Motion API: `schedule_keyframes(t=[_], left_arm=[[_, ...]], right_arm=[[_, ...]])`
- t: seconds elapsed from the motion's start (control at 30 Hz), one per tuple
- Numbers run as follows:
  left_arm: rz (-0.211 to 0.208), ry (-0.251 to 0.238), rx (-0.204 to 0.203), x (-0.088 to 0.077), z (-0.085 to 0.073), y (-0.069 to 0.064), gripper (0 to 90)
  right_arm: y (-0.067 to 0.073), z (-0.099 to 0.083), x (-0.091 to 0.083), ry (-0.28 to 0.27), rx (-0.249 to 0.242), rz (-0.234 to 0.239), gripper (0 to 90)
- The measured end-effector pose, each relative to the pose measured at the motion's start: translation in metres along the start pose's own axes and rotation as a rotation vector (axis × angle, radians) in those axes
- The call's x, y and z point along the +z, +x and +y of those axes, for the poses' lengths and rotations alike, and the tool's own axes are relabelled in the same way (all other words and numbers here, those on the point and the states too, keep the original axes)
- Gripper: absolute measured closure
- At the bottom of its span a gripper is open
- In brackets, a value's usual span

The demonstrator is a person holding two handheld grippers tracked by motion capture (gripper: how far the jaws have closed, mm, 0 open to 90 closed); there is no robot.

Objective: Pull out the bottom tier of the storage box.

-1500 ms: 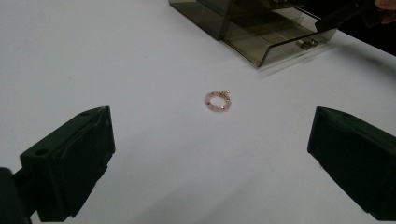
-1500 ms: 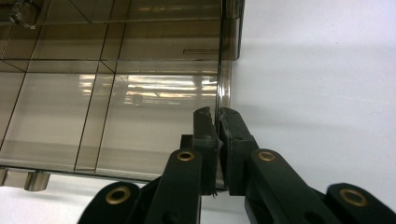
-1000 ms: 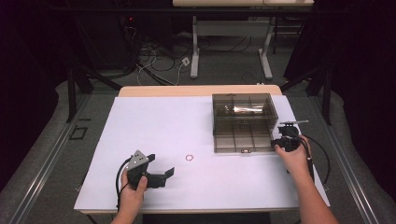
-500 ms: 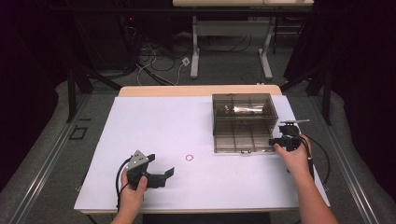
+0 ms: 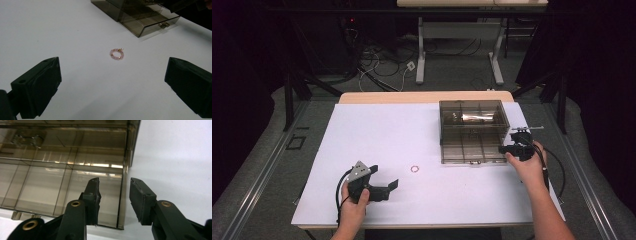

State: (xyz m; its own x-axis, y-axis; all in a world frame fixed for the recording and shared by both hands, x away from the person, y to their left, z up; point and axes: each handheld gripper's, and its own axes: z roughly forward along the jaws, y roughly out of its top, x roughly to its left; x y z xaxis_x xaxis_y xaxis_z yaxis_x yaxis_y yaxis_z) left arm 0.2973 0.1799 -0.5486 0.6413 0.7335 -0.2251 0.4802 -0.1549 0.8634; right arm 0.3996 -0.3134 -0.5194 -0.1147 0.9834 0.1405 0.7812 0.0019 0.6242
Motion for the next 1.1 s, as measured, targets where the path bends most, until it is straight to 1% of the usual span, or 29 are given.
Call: schedule_keyframes(t=[0.03,0.07,0.2,0.23,0.27,0.3,0.33,0.37,0.4,0.53,0.6,0.73,0.83,0.87,0.9,1.03,1.07,1.1], left_arm=[[0.0,0.0,0.0,0.0,0.0,0.0,0.8],[0.0,0.0,0.0,0.0,0.0,0.0,0.8],[0.001,0.001,-0.005,0.0,0.0,0.0,0.8],[0.002,-0.005,-0.006,0.0,0.0,0.0,0.8],[0.0,0.003,-0.003,0.0,0.0,0.001,0.8],[0.0,0.003,-0.004,0.0,0.0,0.001,0.8],[0.001,0.003,-0.004,0.0,-0.001,0.001,0.8],[0.001,0.002,-0.003,0.0,-0.001,0.001,0.8],[0.001,0.001,-0.002,-0.001,-0.001,0.001,0.8],[0.004,0.001,-0.001,-0.001,0.0,0.001,0.8],[0.004,-0.001,0.0,-0.001,0.0,0.001,0.8],[0.003,0.0,-0.002,-0.001,0.0,0.001,0.8],[0.0,0.002,-0.001,0.0,0.0,0.001,0.8],[0.0,0.002,-0.003,0.0,0.0,0.001,0.8],[0.0,0.003,-0.002,0.0,0.0,0.001,0.8],[0.003,0.01,0.005,-0.001,-0.001,0.002,0.8],[0.004,0.004,-0.004,-0.001,-0.001,0.002,0.8],[0.004,0.007,-0.005,-0.001,-0.001,0.002,0.8]], right_arm=[[0.0,0.0,0.0,-0.007,-0.016,0.001,59.4],[0.0,0.001,-0.001,-0.011,-0.02,0.005,58.9],[0.002,0.001,-0.003,-0.041,-0.067,-0.005,55.6],[0.003,0.002,-0.004,-0.048,-0.078,0.0,54.5],[0.003,0.002,-0.004,-0.055,-0.09,-0.002,53.8],[0.004,0.003,-0.006,-0.063,-0.097,0.001,53.7],[0.005,0.004,-0.007,-0.066,-0.104,0.015,53.7],[0.005,0.004,-0.007,-0.066,-0.104,0.015,53.7],[0.007,0.005,-0.009,-0.073,-0.109,0.03,53.0],[0.009,0.006,-0.011,-0.082,-0.125,0.038,52.2],[0.012,0.006,-0.012,-0.103,-0.164,0.038,50.2],[0.016,0.008,-0.015,-0.113,-0.172,0.055,49.1],[0.018,0.008,-0.017,-0.116,-0.179,0.056,47.8],[0.018,0.008,-0.017,-0.122,-0.184,0.054,46.8],[0.019,0.008,-0.017,-0.127,-0.207,0.048,46.1],[0.02,0.011,-0.019,-0.135,-0.22,0.058,45.3],[0.021,0.012,-0.019,-0.15,-0.235,0.062,44.6],[0.021,0.012,-0.019,-0.15,-0.235,0.062,44.6]])
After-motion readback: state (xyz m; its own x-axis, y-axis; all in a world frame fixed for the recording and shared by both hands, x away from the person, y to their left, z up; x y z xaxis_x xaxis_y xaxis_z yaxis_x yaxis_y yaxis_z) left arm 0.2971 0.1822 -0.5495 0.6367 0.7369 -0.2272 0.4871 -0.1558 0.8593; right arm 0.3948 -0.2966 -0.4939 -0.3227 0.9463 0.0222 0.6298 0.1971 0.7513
